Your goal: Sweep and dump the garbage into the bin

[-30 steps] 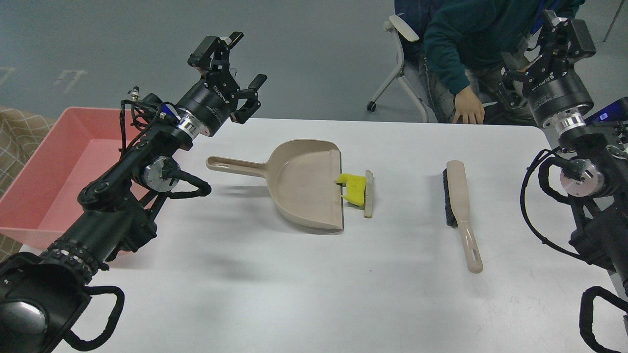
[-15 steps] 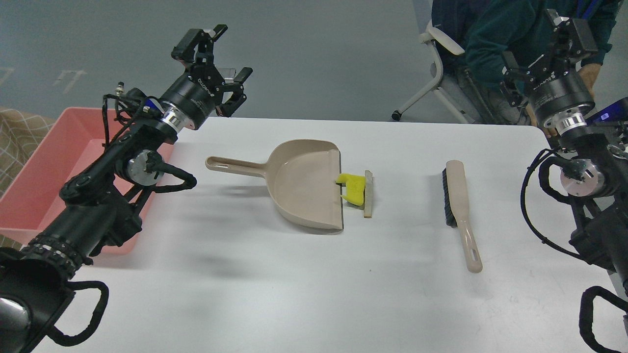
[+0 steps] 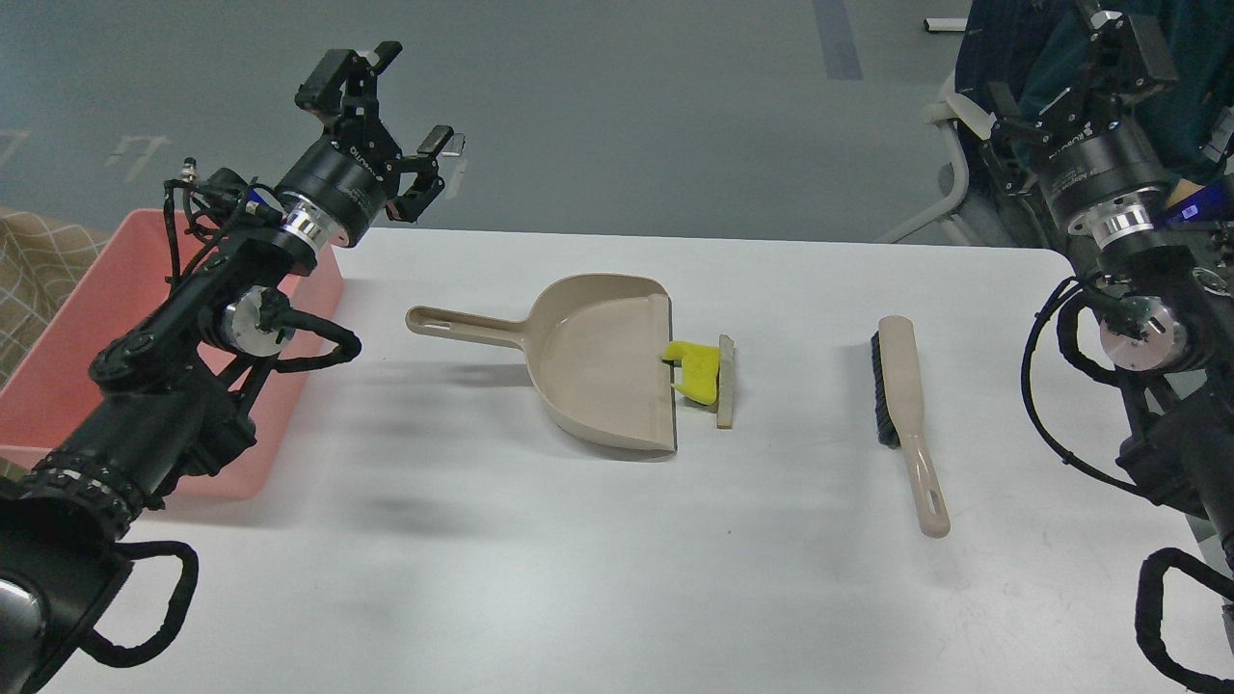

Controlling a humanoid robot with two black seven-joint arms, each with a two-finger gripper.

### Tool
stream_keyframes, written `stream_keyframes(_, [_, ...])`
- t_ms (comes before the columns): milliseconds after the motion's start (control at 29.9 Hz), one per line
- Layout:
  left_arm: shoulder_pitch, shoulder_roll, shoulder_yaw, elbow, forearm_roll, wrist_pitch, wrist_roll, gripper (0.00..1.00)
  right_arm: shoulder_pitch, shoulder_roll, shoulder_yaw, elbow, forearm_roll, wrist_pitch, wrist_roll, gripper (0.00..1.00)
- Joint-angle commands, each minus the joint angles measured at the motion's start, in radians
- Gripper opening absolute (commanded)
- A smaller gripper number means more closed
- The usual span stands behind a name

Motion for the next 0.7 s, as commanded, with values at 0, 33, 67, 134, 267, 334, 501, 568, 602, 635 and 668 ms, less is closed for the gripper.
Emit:
stream_keyframes(0, [0.000, -0.007, -0.001, -0.014, 0.001, 0.033, -0.031, 0.98, -0.009, -0.002, 0.000, 0.003, 0.000, 0.000, 0.000, 1.00])
stream_keyframes(33, [0.000, -0.008, -0.001, -0.016, 0.003, 0.036, -0.031, 0.98, -0.011, -0.002, 0.000, 0.004, 0.000, 0.000, 0.000, 1.00])
stream_keyframes(67, [0.000, -0.016, 0.001, -0.017, 0.006, 0.036, -0.028, 0.98, -0.014, -0.002, 0.000, 0.006, 0.000, 0.000, 0.000, 1.00])
stream_keyframes(134, [0.000, -0.028, 0.003, -0.019, 0.007, 0.036, -0.022, 0.98, -0.016, -0.002, 0.000, 0.008, 0.000, 0.000, 0.000, 1.00])
stream_keyframes(267, [0.004, -0.045, 0.004, -0.040, 0.009, 0.038, -0.017, 0.98, -0.016, 0.000, 0.000, 0.008, 0.000, 0.000, 0.000, 1.00])
stream_keyframes(334, [0.006, -0.044, 0.004, -0.049, 0.010, 0.038, -0.019, 0.98, -0.016, 0.000, -0.001, 0.009, 0.000, 0.001, 0.000, 1.00])
stream_keyframes(501, [0.007, -0.044, 0.006, -0.079, 0.012, 0.047, -0.014, 0.98, -0.014, 0.002, -0.001, 0.011, 0.000, 0.003, 0.000, 1.00])
stream_keyframes(568, [0.010, -0.039, 0.007, -0.098, 0.013, 0.050, -0.011, 0.98, -0.014, -0.001, -0.001, 0.012, 0.000, 0.001, 0.000, 1.00])
stream_keyframes(602, [0.012, -0.038, 0.007, -0.106, 0.012, 0.050, -0.003, 0.98, -0.014, -0.002, -0.001, 0.012, 0.000, 0.001, 0.000, 1.00])
stream_keyframes(635, [0.015, -0.032, 0.013, -0.123, 0.012, 0.052, 0.019, 0.98, -0.014, -0.003, -0.001, 0.014, 0.000, 0.003, 0.000, 1.00])
stream_keyframes(668, [0.016, -0.028, 0.015, -0.138, 0.012, 0.052, 0.035, 0.98, -0.014, -0.003, -0.001, 0.014, 0.000, 0.003, 0.000, 1.00])
